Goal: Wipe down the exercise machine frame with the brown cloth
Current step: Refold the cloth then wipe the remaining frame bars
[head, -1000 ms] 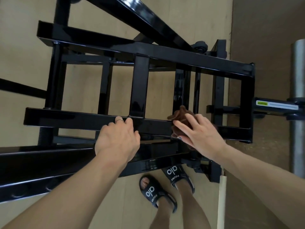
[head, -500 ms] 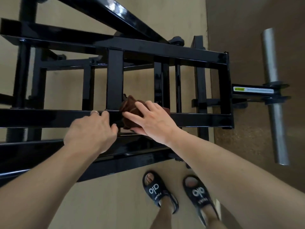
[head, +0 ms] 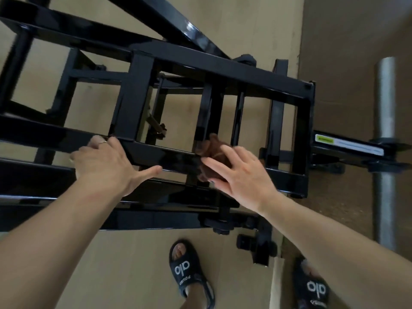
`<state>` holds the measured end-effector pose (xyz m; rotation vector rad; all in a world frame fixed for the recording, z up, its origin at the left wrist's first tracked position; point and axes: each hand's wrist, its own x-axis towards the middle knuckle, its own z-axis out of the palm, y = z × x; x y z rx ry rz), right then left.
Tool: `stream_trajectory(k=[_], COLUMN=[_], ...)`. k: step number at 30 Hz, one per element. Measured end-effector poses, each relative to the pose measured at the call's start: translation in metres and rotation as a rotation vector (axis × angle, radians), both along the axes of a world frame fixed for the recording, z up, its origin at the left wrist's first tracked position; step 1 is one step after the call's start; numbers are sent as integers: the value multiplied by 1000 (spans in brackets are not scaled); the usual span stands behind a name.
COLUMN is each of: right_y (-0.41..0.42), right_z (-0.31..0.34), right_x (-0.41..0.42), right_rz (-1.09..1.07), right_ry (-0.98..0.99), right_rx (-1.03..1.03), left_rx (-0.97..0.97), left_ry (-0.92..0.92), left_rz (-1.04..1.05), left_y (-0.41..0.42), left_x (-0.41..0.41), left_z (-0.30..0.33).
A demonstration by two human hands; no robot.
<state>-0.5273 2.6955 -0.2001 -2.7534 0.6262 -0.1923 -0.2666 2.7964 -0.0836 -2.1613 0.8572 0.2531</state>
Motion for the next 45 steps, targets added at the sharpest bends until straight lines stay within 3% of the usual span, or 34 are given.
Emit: stream_trajectory(k=[5,11,15,19,22,25,38,45], right_y=[-31,-35,-38,-16,6,11,-47,-47], right_z=[-25,-28,-15,5,20,21,-33,-29], right_x=[-110,-125,-84,18,86,100,-72,-68], right_rz=[-17,-14,84,197,195,175,180,178], right_ry=[119,125,50,-74,-183,-242,-227,-139], right_rx=[-45,-53,-23,-39,-63,-56,-119,-99], left_rx=[-32,-55,-68,-93,-117,-116,-141,-145], left_ry=[-40,-70,-107,-134,-127,-128,-370,-386], left_rz=[3,-100,-116,-106,-106,-95,-137,-128], left_y=[-1,4,6,6,6,6,27,27], left_x=[-11,-20,-25,-26,-27,-30,-70,-77], left_z=[4,10,10,8,9,10,-17,-16])
